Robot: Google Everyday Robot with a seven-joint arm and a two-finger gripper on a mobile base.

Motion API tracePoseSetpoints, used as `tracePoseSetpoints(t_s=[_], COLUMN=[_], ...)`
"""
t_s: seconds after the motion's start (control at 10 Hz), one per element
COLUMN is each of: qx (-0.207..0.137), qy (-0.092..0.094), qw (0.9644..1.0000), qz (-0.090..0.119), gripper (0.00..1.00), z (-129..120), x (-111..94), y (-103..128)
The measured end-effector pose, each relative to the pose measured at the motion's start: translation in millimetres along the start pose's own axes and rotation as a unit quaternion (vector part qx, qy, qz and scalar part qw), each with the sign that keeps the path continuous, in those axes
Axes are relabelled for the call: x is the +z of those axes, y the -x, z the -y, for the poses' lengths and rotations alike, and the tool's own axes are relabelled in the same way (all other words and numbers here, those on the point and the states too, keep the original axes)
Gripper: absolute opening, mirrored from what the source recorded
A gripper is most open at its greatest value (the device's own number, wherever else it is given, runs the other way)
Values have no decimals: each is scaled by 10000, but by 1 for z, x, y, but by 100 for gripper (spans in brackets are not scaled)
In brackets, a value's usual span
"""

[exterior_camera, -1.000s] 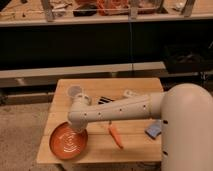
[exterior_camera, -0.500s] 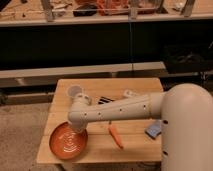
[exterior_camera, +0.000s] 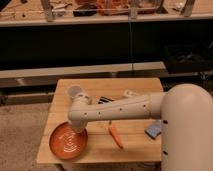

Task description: Push the ceramic bowl across the table

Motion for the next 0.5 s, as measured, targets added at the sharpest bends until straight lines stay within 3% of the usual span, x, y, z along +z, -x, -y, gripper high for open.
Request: tracePoseSetpoints(t_s=[0.5], qx=[-55], qy=[-24], qw=[10000], qz=[65], gripper=[0], z=[-1], x=[0], y=[-3])
